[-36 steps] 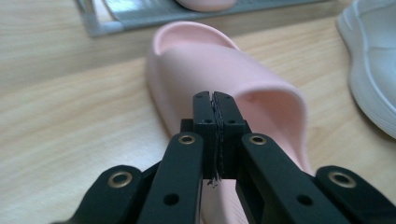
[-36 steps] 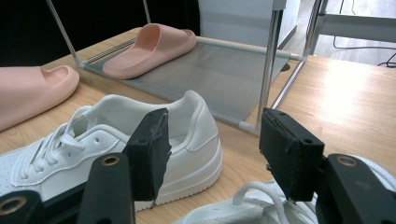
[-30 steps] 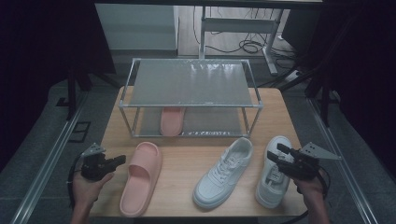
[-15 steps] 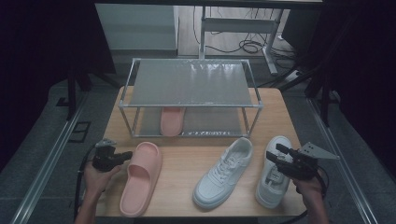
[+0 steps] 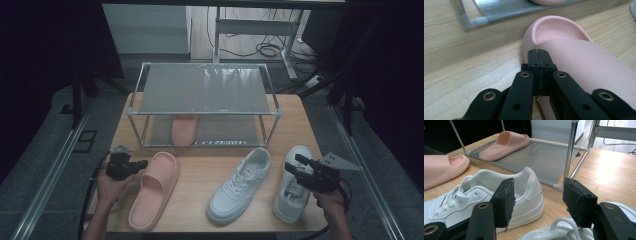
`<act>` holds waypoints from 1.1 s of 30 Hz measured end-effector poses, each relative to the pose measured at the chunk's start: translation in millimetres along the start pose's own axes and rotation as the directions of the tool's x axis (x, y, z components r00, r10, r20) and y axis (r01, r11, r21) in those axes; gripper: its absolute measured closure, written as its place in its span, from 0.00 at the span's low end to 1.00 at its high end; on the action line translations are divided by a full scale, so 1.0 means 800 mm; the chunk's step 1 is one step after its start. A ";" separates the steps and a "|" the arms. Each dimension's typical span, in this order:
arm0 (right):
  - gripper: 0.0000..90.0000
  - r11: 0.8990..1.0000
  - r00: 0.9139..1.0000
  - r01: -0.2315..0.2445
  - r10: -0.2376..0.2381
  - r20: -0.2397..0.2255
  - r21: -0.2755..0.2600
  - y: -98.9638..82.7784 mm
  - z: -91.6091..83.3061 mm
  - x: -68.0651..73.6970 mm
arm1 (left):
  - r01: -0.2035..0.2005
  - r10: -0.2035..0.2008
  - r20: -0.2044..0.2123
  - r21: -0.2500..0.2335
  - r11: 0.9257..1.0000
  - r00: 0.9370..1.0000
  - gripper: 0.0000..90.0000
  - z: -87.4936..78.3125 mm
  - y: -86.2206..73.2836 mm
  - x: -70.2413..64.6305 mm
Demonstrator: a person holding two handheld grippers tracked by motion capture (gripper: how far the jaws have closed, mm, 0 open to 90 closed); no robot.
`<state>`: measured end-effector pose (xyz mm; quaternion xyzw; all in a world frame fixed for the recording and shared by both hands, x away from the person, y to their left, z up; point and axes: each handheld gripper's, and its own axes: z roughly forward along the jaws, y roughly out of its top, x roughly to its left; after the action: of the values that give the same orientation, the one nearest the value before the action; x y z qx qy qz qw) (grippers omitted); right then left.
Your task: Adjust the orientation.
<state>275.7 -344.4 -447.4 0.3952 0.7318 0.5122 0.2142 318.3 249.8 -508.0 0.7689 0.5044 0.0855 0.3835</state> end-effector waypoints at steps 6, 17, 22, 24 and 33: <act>0.48 1.000 1.000 0.002 -0.002 -0.002 0.004 -0.001 0.002 0.001 | -0.004 0.004 0.007 -0.002 1.000 1.000 1.00 0.007 0.004 -0.006; 0.48 1.000 1.000 -0.002 0.002 -0.002 0.010 -0.002 0.004 0.000 | -0.014 0.012 -0.031 -0.060 0.998 0.999 1.00 -0.022 0.001 -0.012; 0.48 1.000 1.000 0.001 -0.001 -0.003 0.008 -0.002 0.004 0.001 | -0.030 0.027 -0.037 -0.080 0.996 0.999 0.99 -0.042 -0.009 -0.020; 0.48 1.000 1.000 0.000 0.000 -0.003 0.008 -0.002 0.003 0.001 | -0.033 0.030 -0.032 -0.089 0.995 0.999 0.99 -0.050 -0.016 -0.026; 0.48 1.000 1.000 0.000 0.000 -0.002 0.009 -0.002 0.004 0.001 | -0.046 0.046 -0.002 -0.131 0.990 0.999 0.97 -0.083 -0.044 -0.054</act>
<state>276.7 -342.4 -449.9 0.3957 0.7343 0.5094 0.2115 238.4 253.9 -474.4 0.7535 0.4795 0.1271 0.4315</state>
